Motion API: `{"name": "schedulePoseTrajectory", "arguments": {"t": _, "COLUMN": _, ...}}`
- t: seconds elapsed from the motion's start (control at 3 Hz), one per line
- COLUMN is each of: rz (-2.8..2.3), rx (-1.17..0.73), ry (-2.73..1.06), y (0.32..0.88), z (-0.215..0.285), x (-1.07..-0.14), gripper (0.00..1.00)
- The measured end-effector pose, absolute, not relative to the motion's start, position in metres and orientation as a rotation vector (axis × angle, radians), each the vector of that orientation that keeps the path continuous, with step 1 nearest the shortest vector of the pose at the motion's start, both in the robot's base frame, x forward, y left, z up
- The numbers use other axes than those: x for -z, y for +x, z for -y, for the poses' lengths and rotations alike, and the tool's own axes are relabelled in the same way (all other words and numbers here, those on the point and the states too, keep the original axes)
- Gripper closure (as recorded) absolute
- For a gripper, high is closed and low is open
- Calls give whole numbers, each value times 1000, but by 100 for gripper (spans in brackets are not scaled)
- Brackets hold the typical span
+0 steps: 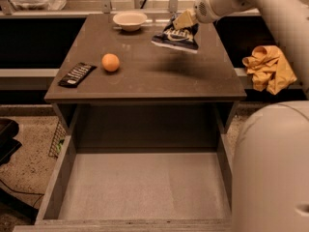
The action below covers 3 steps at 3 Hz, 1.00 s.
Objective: Place blue chip bag into top drawer
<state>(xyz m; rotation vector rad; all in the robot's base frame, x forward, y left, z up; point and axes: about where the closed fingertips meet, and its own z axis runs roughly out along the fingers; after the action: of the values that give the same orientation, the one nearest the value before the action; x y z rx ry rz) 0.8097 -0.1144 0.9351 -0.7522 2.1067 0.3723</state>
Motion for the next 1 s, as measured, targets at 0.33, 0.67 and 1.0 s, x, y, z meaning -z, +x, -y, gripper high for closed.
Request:
{"name": "schedulePoseTrajectory", "arguments": {"t": 0.33, "rz": -2056, "rx": -323, "ry": -709, "y": 756, "z": 152, "x": -985, "gripper": 100}}
{"name": "schedulePoseTrajectory", "arguments": {"t": 0.67, "rz": -1975, "rx": -474, "ry": -722, "y": 674, "z": 157, "x": -966, "gripper": 100}}
{"name": "schedulePoseTrajectory", "arguments": {"t": 1.0, "rz": -1979, "rx": -669, "ry": -795, "y": 619, "z": 148, "x": -898, "gripper": 100}}
